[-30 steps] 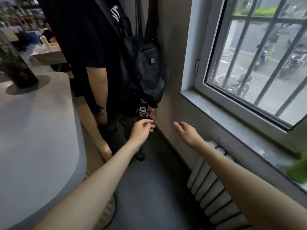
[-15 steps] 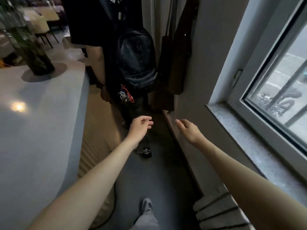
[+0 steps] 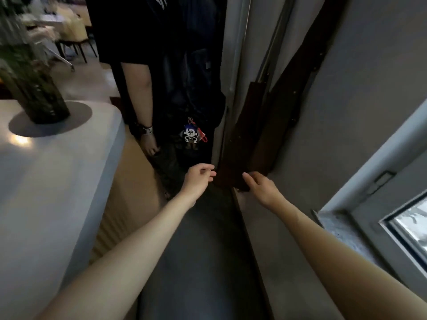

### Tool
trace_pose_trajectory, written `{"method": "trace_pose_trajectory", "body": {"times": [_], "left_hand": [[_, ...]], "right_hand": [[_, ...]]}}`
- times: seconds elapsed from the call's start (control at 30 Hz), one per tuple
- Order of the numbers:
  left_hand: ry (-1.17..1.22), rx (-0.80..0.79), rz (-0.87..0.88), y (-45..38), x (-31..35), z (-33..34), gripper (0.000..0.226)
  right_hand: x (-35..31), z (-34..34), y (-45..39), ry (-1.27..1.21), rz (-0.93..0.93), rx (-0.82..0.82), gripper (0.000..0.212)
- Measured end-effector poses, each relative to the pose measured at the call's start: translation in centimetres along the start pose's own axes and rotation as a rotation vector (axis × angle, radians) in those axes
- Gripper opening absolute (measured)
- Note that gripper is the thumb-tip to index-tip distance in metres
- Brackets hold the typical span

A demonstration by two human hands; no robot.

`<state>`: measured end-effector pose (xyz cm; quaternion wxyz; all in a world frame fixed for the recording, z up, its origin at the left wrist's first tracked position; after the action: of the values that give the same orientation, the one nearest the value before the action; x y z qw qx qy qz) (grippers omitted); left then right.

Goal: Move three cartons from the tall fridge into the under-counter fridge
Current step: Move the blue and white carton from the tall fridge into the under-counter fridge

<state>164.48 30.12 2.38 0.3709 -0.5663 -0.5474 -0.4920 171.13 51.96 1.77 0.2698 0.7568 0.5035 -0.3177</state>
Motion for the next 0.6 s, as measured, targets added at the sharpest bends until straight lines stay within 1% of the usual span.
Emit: {"method": "trace_pose_trajectory", "body": {"times": [0.23,0.33,0.5,0.6], "left_hand": [[0.008,0.091,-0.046,-8.8,1.1,-1.7,0.030],[-0.006,0.144,-0.054,-12.7,1.3,-2.7,0.030],[-0.020,0.251,-0.068,-18.9,2.2,-4.3,0.031],[-0.021,0.321,-0.079,-21.8,3.0,-5.3,0.030]], "right_hand": [[-3.1,2.5,-9.0,-0.026,-0.018,-0.103,0.061],[-4.9,3.7,-13.4,-0.008,-0.066,-0.122,0.063],[-7.6,6.1,-21.7,0.010,-0.169,-0.181,0.060],[-8.7,7.4,-26.5,0.028,-0.198,-0.227,0.058]]}}
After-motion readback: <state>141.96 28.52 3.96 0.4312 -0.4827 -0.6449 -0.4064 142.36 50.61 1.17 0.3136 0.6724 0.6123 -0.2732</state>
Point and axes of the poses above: each hand's wrist, its own y-axis away from the middle knuckle, its own z-axis out of the palm, x = y × z, the point moved 6 cm from there along -y, towards the middle knuckle, and after that the axes turned 7 degrees about x, right-handed, at the moved point
